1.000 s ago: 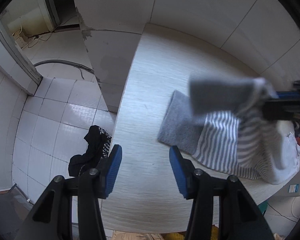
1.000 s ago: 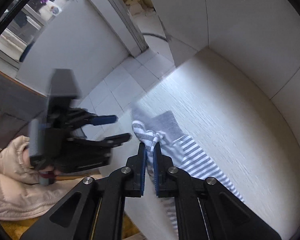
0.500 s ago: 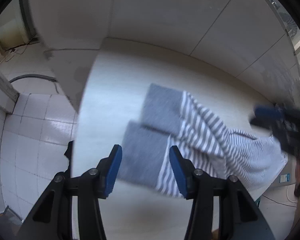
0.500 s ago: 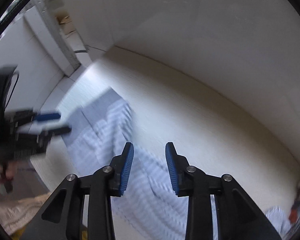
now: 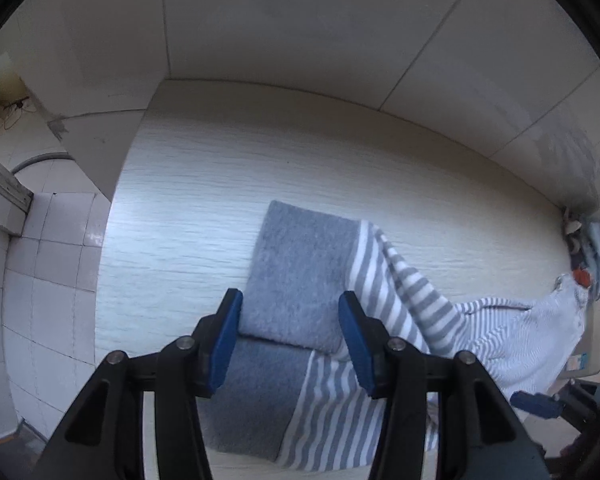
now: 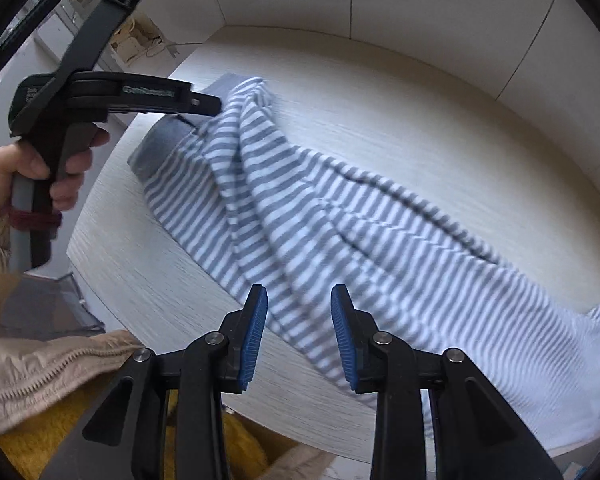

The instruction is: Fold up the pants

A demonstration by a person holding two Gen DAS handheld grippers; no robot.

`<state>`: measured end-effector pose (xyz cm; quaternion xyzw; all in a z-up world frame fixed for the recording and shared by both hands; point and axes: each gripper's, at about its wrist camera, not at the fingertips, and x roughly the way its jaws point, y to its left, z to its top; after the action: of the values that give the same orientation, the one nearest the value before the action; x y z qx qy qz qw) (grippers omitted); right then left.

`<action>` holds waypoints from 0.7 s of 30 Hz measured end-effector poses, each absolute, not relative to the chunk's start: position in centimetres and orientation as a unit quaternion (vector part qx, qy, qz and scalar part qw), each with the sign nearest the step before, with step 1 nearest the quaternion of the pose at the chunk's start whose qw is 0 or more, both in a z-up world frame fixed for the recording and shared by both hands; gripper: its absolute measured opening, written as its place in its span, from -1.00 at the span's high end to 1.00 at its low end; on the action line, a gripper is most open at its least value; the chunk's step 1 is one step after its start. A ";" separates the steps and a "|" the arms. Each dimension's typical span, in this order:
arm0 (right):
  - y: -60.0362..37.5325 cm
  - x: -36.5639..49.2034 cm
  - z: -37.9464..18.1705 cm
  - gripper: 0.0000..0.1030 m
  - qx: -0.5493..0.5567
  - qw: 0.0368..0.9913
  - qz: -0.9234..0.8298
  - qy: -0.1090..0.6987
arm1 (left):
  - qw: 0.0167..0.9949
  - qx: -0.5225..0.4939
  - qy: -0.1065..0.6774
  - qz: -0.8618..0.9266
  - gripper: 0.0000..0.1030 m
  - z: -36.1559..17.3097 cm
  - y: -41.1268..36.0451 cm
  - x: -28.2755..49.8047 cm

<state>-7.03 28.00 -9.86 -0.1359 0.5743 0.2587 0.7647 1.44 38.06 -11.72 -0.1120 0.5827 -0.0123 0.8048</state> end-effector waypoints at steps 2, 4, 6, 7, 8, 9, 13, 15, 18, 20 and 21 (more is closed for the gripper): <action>28.2 -7.0 -9.9 0.34 -0.124 0.766 0.259 0.575 | 0.810 -0.087 0.580 -0.011 0.67 -11.8 37.3 1.6; 28.0 -7.3 -9.6 0.34 -0.120 0.769 0.257 0.573 | 0.809 -0.090 0.581 -0.020 0.78 -11.9 37.0 1.7; 27.8 -7.3 -9.4 0.34 -0.119 0.770 0.254 0.573 | 0.812 -0.094 0.575 -0.021 0.82 -11.5 37.1 1.5; 27.6 -7.3 -9.4 0.34 -0.117 0.771 0.251 0.573 | 0.815 -0.096 0.571 -0.018 0.82 -11.1 37.3 1.2; 27.5 -7.1 -9.4 0.34 -0.116 0.772 0.248 0.573 | 0.819 -0.101 0.565 -0.014 0.82 -10.3 37.7 0.8; 27.2 -7.2 -9.4 0.34 -0.114 0.773 0.246 0.573 | 0.822 -0.108 0.559 -0.010 0.82 -9.5 38.2 0.4; 26.1 -7.1 -9.0 0.34 -0.109 0.778 0.240 0.570 | 0.839 -0.116 0.531 0.008 0.82 -5.8 40.6 -2.3; 25.8 -7.0 -9.0 0.34 -0.110 0.778 0.240 0.570 | 0.835 -0.116 0.537 0.013 0.82 -5.6 41.9 -3.3; 25.6 -6.6 -9.4 0.34 -0.117 0.776 0.236 0.573 | 0.816 -0.119 0.566 0.020 0.81 -7.7 43.1 -4.2; 25.4 -6.2 -9.7 0.34 -0.123 0.775 0.230 0.576 | 0.802 -0.128 0.583 0.020 0.80 -9.6 43.5 -3.8; 25.3 -6.0 -9.8 0.34 -0.124 0.774 0.229 0.577 | 0.797 -0.129 0.589 0.018 0.79 -10.4 43.4 -4.1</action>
<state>-6.03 25.28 -9.76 -0.1244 0.5767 0.2287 0.7743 -4.05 43.36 -10.38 -0.1289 0.5894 0.0185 0.7973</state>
